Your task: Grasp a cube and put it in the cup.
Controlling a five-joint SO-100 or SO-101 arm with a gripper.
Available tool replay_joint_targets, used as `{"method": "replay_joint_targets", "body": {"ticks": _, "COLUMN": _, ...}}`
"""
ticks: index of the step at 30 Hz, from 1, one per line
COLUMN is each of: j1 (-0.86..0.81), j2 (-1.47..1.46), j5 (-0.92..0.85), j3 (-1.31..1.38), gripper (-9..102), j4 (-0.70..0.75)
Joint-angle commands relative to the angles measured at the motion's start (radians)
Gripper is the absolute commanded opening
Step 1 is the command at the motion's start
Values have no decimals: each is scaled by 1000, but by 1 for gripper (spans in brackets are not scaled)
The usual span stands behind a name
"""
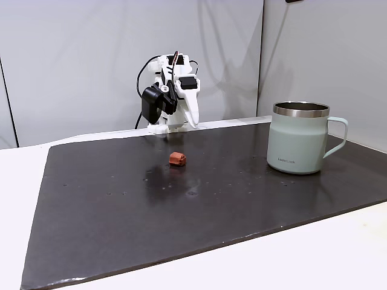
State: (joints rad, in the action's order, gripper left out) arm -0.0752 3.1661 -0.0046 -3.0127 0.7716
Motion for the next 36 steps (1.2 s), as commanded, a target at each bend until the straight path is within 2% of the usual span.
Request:
{"method": "replay_joint_targets", "body": {"ticks": 1, "j1": -3, "j2": 11, "j5": 11, "j3": 8, "gripper": 0, "j4": -29}}
{"method": "replay_joint_targets", "body": {"ticks": 24, "j1": 14, "j2": 12, "j5": -20, "j3": 18, "gripper": 0, "j4": -44}}
{"method": "replay_joint_targets", "body": {"ticks": 30, "j1": 12, "j2": -11, "j5": -41, "j3": 190, "gripper": 0, "j4": 41}}
{"method": "replay_joint_targets", "body": {"ticks": 36, "j1": -32, "j2": -235, "j5": -26, "j3": 419, "gripper": 0, "j4": 57}}
